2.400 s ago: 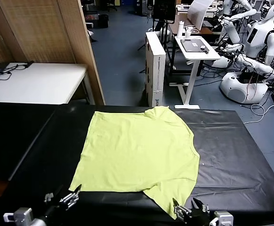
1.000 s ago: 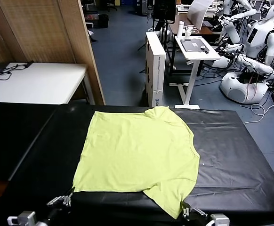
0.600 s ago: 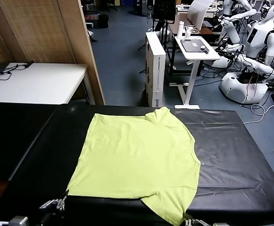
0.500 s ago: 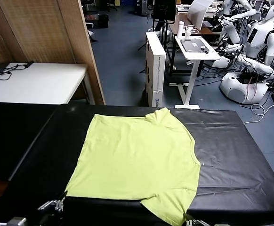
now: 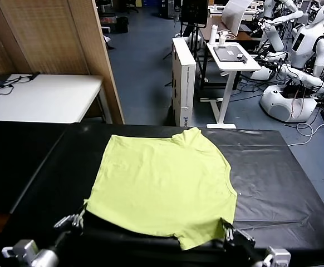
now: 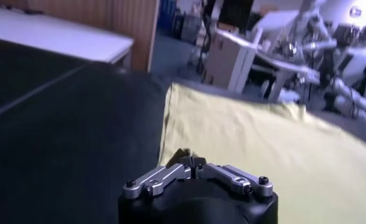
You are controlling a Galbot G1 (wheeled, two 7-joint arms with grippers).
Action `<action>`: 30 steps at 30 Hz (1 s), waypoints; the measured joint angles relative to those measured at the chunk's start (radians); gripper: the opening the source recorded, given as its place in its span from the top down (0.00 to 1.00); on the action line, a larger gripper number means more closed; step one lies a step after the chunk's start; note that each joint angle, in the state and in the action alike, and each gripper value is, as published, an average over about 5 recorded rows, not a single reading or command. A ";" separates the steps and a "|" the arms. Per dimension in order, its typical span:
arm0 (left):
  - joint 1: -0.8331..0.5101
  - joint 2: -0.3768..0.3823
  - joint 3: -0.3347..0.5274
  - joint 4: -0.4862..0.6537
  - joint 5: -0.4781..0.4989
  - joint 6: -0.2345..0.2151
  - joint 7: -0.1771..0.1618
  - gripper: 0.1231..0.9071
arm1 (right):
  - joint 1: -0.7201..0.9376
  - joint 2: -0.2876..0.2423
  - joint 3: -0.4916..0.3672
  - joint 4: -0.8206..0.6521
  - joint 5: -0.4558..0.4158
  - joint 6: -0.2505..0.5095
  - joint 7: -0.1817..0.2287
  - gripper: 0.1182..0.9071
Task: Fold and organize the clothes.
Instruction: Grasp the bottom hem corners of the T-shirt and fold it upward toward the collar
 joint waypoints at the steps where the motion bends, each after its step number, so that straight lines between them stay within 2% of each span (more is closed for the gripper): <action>1: -0.021 -0.010 0.004 0.007 0.003 -0.001 0.002 0.97 | 0.018 -0.001 -0.002 -0.013 0.001 0.000 0.000 0.97; 11: -0.154 -0.076 0.017 0.075 0.069 -0.040 0.015 0.97 | 0.198 -0.033 -0.048 -0.185 0.012 0.005 0.000 0.97; 18: -0.224 -0.089 0.028 0.118 0.097 -0.036 0.015 0.97 | 0.325 -0.071 -0.077 -0.285 0.038 0.010 0.007 0.97; 30: -0.312 -0.063 0.080 0.208 0.138 -0.009 0.013 0.97 | 0.479 -0.116 -0.125 -0.381 0.071 0.000 0.033 0.97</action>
